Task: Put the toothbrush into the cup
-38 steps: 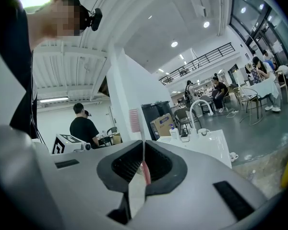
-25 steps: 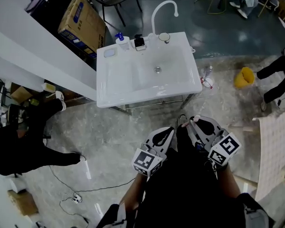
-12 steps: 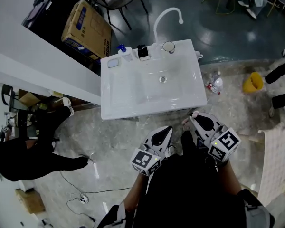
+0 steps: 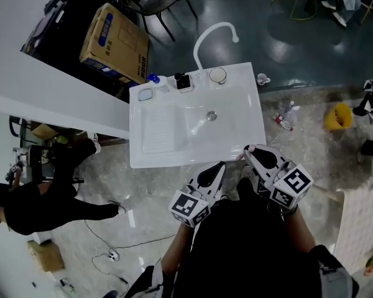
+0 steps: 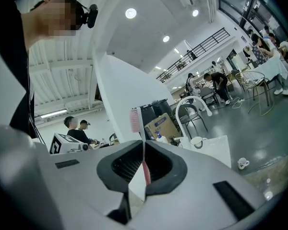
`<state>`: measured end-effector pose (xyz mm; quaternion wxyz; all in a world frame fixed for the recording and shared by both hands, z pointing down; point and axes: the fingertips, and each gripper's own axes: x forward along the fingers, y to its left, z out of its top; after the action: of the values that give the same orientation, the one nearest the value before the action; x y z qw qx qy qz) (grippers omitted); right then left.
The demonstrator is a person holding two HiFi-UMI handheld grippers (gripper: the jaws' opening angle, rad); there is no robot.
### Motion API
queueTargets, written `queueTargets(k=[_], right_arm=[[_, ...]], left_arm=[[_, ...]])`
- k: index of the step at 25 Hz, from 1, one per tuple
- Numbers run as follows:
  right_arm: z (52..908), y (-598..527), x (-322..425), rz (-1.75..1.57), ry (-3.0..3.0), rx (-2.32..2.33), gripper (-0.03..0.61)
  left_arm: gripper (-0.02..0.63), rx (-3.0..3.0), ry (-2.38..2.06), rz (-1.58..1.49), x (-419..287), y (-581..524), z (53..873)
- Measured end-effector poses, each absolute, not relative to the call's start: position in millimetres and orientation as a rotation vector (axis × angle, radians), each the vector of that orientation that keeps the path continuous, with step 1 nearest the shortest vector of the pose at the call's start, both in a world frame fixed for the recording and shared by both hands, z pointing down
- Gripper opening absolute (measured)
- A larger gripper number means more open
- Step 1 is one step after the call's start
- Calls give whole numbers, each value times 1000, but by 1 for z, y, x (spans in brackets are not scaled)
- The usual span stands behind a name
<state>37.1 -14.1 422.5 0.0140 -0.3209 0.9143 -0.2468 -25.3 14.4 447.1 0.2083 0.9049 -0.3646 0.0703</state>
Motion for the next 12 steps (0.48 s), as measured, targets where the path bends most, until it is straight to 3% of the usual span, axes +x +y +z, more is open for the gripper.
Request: queueTargets(k=[12], right_arm=[[448,-68,56,-880,2852,-908,26]], left_arm=[[11,2444,-1107,256,-9,-33,460]])
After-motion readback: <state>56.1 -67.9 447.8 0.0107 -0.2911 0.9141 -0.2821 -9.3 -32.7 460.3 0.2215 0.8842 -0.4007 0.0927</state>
